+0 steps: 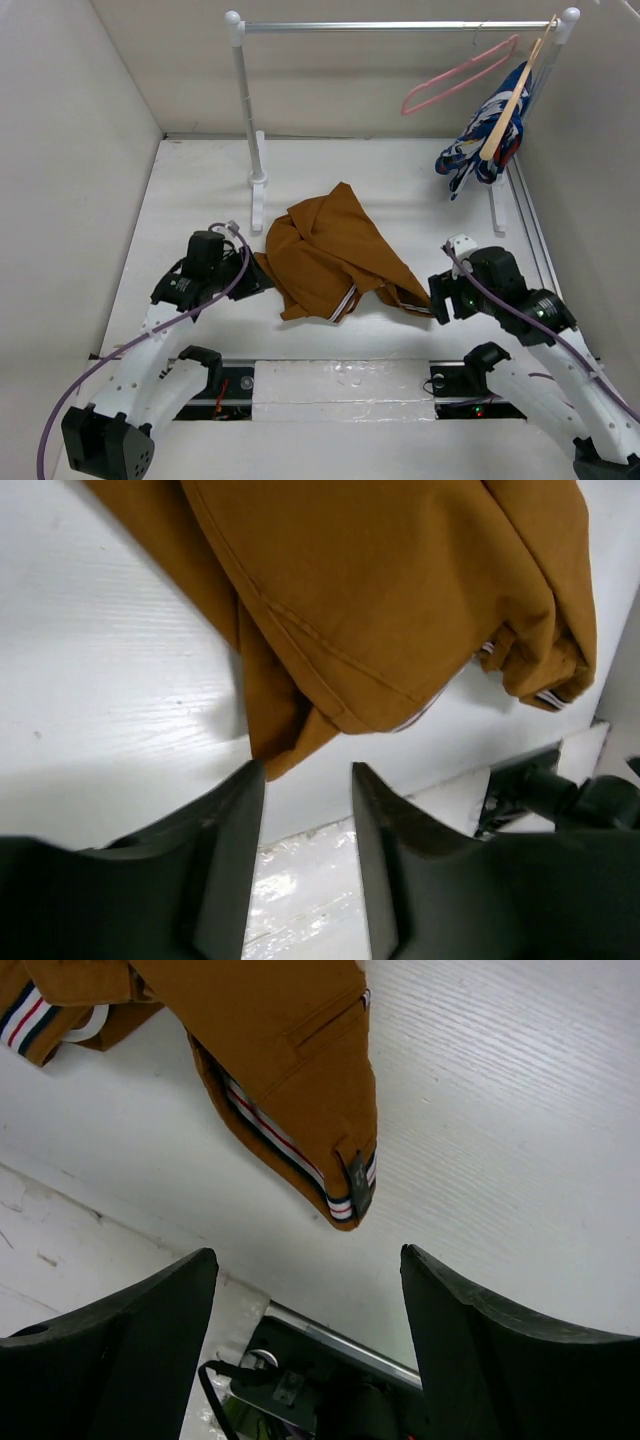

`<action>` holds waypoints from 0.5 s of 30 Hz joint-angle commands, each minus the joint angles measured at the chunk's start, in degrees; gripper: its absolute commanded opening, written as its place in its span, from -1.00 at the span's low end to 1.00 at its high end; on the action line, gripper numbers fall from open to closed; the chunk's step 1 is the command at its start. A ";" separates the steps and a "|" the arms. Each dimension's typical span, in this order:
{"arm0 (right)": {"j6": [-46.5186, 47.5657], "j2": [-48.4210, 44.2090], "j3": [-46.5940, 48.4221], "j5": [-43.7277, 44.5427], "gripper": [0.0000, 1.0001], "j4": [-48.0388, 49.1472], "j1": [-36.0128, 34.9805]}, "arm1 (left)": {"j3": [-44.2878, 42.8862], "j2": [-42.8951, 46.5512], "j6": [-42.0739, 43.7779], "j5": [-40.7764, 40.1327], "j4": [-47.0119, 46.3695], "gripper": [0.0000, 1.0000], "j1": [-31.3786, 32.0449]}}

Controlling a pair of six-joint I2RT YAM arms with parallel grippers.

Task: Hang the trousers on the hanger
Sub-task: Flatten out the trousers at the center of the board.

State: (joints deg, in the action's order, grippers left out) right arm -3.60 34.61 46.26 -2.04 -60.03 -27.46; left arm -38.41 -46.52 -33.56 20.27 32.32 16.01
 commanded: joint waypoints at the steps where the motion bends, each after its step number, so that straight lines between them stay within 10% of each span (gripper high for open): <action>1: -0.97 3.53 -3.18 -4.01 0.59 9.29 -0.49 | 1.32 2.49 -2.12 7.06 -7.26 -0.24 0.16; 10: -0.63 13.54 -8.73 -3.31 0.40 21.78 -0.49 | -0.25 -6.03 1.04 -3.12 -15.16 0.04 0.16; 13: -0.89 16.89 -10.57 -3.49 0.14 24.69 -0.49 | -4.99 -13.31 3.76 -10.67 -13.43 0.05 3.83; 15: -1.32 18.12 -11.28 -2.97 -0.42 26.01 0.04 | -4.49 -15.96 2.81 -14.71 -13.07 0.08 10.05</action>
State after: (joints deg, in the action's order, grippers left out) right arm -4.12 51.83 36.05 -4.64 -40.49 -27.46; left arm -40.66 -60.64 -32.42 12.71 20.95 20.16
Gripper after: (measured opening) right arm 0.345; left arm 0.534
